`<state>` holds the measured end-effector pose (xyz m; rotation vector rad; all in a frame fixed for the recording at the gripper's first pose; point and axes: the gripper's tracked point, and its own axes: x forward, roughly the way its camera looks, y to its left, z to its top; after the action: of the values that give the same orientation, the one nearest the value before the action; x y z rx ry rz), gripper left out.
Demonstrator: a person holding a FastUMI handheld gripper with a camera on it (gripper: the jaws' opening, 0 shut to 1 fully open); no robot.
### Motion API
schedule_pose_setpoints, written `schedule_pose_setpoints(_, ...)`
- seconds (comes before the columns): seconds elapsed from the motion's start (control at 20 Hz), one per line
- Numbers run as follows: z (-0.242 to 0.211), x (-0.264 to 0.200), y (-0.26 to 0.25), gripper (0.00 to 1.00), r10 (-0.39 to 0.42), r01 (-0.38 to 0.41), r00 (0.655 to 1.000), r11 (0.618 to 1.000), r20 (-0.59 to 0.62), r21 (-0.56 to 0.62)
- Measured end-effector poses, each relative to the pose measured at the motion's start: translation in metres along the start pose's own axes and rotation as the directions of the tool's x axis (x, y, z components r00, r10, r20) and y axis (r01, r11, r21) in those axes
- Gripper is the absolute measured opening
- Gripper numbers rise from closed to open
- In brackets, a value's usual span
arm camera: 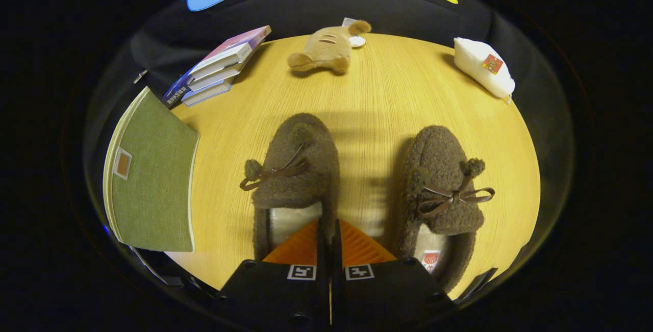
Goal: Open the storage box then place both shoes into the box .Put the left shoe in first, then the right shoe, with the right side of both shoes facing outward in a uniform manner.
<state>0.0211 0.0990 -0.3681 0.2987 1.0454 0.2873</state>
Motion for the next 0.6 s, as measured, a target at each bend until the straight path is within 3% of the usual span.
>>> schedule_pose_setpoints(0.6,0.026,-0.054,0.036,0.06,0.076,-0.077,0.991,0.997,0.108,0.003)
